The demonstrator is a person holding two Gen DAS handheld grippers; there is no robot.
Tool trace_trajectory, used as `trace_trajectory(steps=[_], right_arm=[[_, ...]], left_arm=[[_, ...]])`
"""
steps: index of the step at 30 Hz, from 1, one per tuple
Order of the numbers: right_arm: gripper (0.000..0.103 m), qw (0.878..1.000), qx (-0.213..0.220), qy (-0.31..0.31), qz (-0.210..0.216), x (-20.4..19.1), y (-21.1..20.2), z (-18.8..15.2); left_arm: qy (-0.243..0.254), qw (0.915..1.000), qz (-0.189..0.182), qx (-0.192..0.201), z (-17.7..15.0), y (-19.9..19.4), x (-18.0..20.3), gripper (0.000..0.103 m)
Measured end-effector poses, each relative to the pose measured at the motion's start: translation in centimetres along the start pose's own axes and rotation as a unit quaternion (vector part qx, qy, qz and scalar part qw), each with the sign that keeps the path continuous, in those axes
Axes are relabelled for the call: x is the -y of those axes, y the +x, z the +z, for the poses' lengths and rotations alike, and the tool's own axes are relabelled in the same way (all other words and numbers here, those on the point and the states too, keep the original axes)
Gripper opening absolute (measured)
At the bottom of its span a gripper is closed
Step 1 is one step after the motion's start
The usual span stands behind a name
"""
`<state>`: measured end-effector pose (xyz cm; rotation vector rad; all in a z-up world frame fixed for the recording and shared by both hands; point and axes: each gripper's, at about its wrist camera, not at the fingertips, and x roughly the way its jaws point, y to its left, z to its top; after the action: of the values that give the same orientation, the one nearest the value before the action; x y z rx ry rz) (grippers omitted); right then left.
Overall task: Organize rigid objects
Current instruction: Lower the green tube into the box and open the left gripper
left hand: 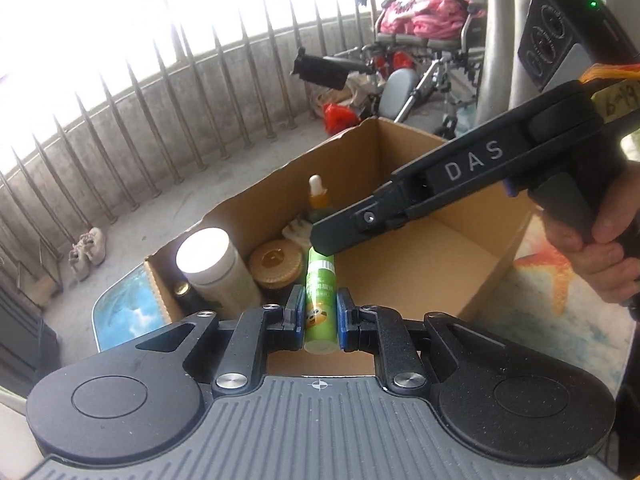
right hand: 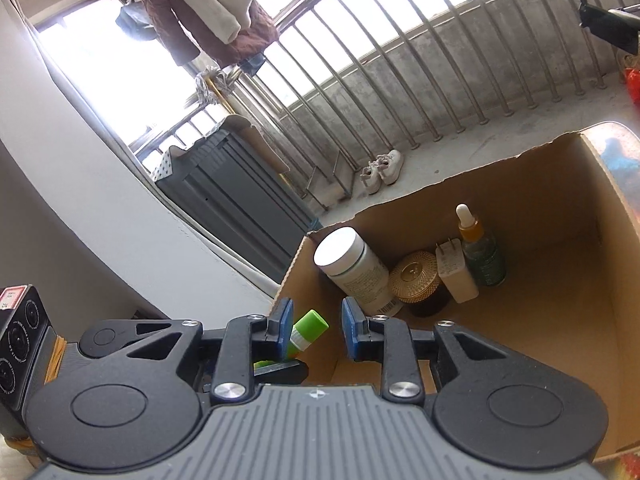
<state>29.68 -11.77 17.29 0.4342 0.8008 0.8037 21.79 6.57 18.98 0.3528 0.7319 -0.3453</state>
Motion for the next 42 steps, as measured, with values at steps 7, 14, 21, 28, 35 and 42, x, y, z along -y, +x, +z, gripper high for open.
trace_trajectory(steps=[7, 14, 21, 28, 35, 42], right_arm=[[0.029, 0.995, -0.093, -0.011, -0.039, 1.3, 6.7, 0.7], [0.030, 0.979, -0.176, -0.059, -0.082, 0.0, 10.8, 1.4], [0.030, 0.976, -0.198, -0.022, -0.086, 1.5, 11.4, 1.1], [0.030, 0.978, -0.193, -0.014, -0.083, 2.0, 10.6, 0.9], [0.030, 0.979, -0.181, -0.014, -0.087, 2.1, 10.1, 1.0], [0.030, 0.993, -0.096, -0.041, -0.057, 0.4, 4.1, 1.0]], left_arm=[[0.048, 0.9911, 0.030, -0.120, 0.4, 5.9, -2.6, 0.015], [0.087, 0.9763, 0.035, -0.195, 0.1, 8.8, -2.1, 0.015], [0.101, 0.9695, 0.043, -0.219, -0.3, 8.8, -1.9, 0.018], [0.111, 0.9668, 0.034, -0.228, -1.0, 8.2, -1.1, 0.019], [0.100, 0.9757, 0.047, -0.189, -1.2, 5.0, -1.0, 0.019], [0.039, 0.9982, 0.032, -0.034, -2.7, -5.2, 0.7, 0.019]])
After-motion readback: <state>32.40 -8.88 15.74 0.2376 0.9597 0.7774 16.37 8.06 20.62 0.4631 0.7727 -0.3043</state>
